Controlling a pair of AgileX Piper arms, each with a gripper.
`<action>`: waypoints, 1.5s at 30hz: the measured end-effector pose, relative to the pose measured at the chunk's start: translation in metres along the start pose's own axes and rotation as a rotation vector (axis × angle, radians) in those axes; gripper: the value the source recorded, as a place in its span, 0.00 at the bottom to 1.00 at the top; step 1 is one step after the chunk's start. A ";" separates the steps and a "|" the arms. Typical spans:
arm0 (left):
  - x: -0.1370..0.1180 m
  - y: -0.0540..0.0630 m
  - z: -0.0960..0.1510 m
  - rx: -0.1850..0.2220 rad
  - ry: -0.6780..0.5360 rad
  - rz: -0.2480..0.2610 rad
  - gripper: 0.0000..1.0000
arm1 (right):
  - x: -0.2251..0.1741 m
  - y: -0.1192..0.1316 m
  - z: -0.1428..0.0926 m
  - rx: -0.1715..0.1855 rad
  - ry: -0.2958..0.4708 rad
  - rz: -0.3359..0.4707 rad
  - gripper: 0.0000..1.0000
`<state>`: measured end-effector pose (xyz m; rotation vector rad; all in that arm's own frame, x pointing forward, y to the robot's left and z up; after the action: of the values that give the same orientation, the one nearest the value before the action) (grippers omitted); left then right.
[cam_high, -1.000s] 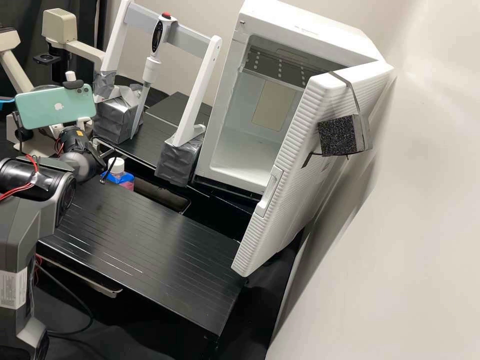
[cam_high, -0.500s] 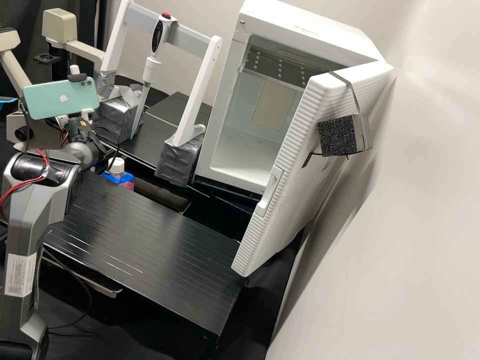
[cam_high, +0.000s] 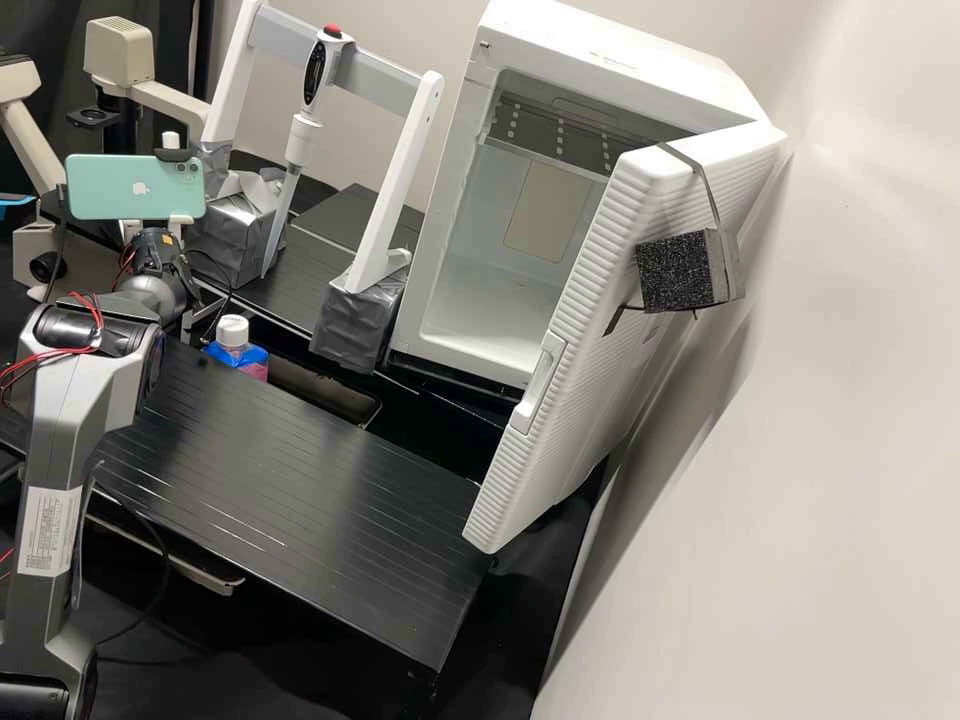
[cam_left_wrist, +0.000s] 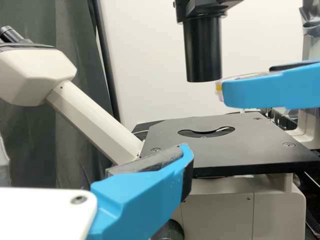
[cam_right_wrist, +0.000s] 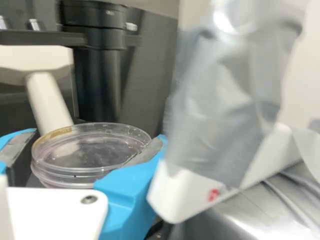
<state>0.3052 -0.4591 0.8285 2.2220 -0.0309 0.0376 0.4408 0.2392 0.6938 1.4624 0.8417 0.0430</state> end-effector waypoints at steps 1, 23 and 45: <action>0.000 0.000 0.000 0.000 0.000 0.000 1.00 | 0.002 0.000 0.000 0.005 -0.009 0.000 0.00; 0.000 0.000 0.000 0.000 0.000 0.000 1.00 | 0.016 -0.016 -0.018 -0.048 -0.070 -0.064 0.00; 0.000 0.000 0.000 0.000 0.000 0.000 1.00 | 0.050 -0.045 -0.016 -0.059 -0.086 -0.099 0.00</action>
<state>0.3052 -0.4591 0.8285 2.2220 -0.0309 0.0376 0.4476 0.2710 0.6325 1.3564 0.8345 -0.0686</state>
